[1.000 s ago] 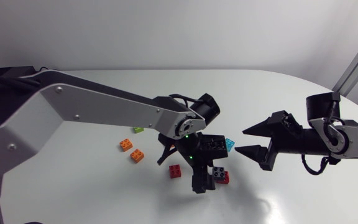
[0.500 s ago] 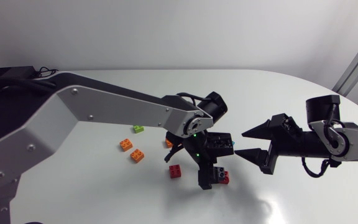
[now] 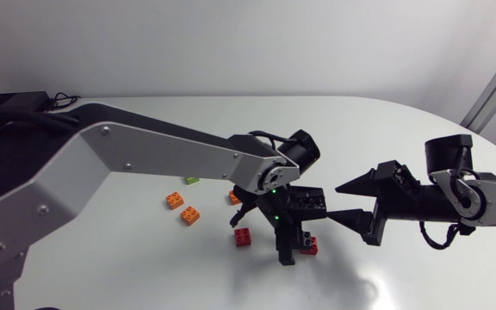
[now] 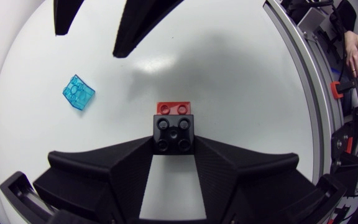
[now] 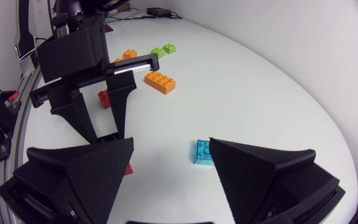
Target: Separate the duplo bricks
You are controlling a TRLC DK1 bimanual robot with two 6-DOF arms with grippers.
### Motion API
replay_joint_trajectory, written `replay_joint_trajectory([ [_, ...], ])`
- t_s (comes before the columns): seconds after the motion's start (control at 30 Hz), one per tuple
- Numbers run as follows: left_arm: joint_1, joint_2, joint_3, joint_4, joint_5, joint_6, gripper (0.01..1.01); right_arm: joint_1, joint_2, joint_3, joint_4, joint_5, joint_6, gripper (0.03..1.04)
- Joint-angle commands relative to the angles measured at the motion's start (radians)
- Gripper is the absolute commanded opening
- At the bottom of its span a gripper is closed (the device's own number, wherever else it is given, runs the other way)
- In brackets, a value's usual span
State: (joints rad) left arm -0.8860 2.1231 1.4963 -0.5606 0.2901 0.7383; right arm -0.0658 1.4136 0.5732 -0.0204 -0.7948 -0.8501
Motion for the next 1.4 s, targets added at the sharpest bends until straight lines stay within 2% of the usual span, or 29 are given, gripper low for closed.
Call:
replay_joint_trajectory([
  [0.0, -0.01, 0.026, 0.013, -0.004, -0.003, -0.013, 0.336, -0.012, -0.019, -0.032, -0.015, -0.011, -0.02, 0.88],
  [0.37, -0.011, -0.005, -0.018, -0.002, -0.005, -0.002, 0.27, -0.062, -0.114, -0.018, -0.173, -0.05, -0.098, 0.88],
  [0.67, 0.025, -0.084, -0.041, -0.012, 0.021, -0.002, 0.264, -0.063, -0.117, -0.033, -0.208, -0.07, -0.132, 0.88],
  [0.83, 0.07, -0.167, -0.041, -0.036, 0.08, -0.008, 0.264, -0.037, -0.117, -0.047, -0.263, -0.09, -0.184, 0.88],
  [1.03, 0.082, -0.218, -0.051, -0.081, 0.096, 0.001, 0.264, 0.015, -0.127, -0.042, -0.325, -0.13, -0.21, 0.88],
  [1.37, 0.078, -0.258, -0.103, -0.094, 0.129, 0.006, 0.264, 0.098, -0.14, -0.044, -0.316, -0.152, -0.224, 0.88],
])
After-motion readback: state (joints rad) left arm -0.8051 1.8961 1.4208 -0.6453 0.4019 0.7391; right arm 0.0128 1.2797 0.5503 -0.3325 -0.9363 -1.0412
